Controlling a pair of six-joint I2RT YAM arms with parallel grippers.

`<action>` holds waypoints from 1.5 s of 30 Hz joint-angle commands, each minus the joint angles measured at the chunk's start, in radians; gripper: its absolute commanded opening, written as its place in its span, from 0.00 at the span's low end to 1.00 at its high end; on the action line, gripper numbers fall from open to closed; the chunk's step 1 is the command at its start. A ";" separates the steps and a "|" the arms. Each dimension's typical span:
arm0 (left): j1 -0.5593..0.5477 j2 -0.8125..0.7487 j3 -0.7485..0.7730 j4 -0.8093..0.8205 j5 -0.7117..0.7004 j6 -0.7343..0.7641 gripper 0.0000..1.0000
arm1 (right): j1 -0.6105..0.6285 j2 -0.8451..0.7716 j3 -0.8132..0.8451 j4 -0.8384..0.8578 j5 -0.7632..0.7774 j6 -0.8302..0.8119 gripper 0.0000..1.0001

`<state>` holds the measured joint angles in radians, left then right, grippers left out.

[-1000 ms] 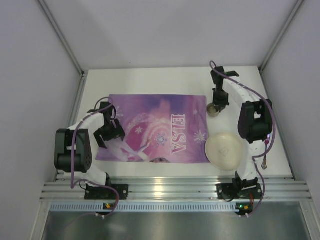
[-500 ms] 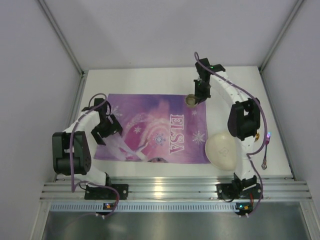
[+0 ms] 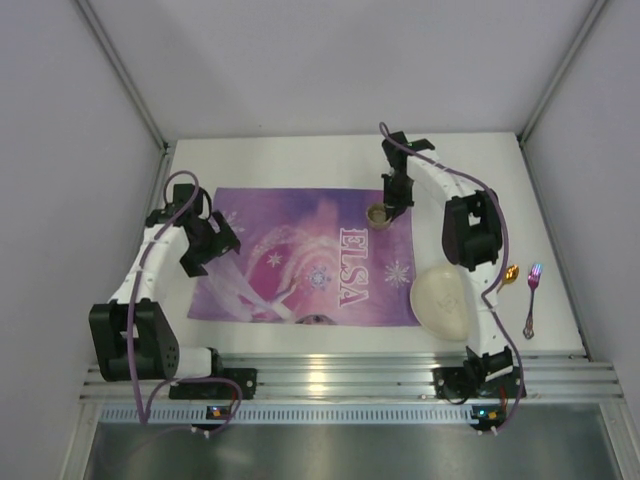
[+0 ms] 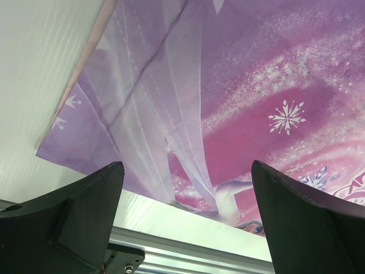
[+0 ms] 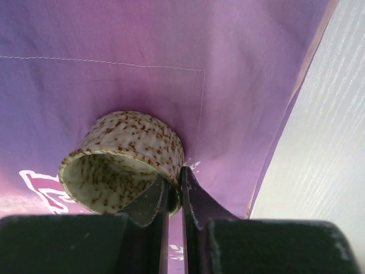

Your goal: Set the dinner table for one person

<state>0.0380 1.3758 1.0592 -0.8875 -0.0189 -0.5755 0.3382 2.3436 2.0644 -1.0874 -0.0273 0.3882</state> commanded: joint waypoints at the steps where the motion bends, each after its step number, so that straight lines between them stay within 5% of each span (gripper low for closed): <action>1: 0.003 -0.044 0.004 -0.038 0.010 0.008 0.99 | 0.004 -0.038 0.023 0.011 0.012 -0.003 0.07; 3: 0.005 -0.046 -0.007 -0.034 0.013 0.008 0.99 | 0.004 -0.059 -0.006 0.009 0.023 -0.018 0.24; 4: 0.005 -0.047 -0.010 -0.030 0.013 0.006 0.99 | 0.004 -0.087 -0.015 0.007 0.050 -0.028 0.40; 7: 0.005 -0.050 -0.022 -0.018 0.048 0.005 0.98 | 0.002 -0.154 -0.027 -0.017 0.085 -0.052 0.61; 12: 0.003 -0.049 -0.057 0.031 0.077 0.014 0.99 | -0.016 -0.323 -0.075 -0.089 0.182 -0.086 0.73; 15: 0.002 -0.044 -0.088 0.068 0.118 0.023 0.99 | -0.042 -0.485 -0.251 -0.086 0.251 -0.098 0.84; 22: -0.018 -0.020 -0.149 0.147 0.200 0.028 0.99 | -0.203 -0.667 -0.637 -0.023 0.181 -0.057 0.87; 45: -0.035 -0.115 -0.177 0.125 0.215 0.054 0.98 | -0.306 -0.570 -0.771 0.067 -0.071 -0.025 0.86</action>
<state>0.0055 1.2938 0.8818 -0.7681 0.1940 -0.5304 0.0368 1.8153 1.3079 -1.0470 -0.0700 0.3347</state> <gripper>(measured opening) 0.983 0.862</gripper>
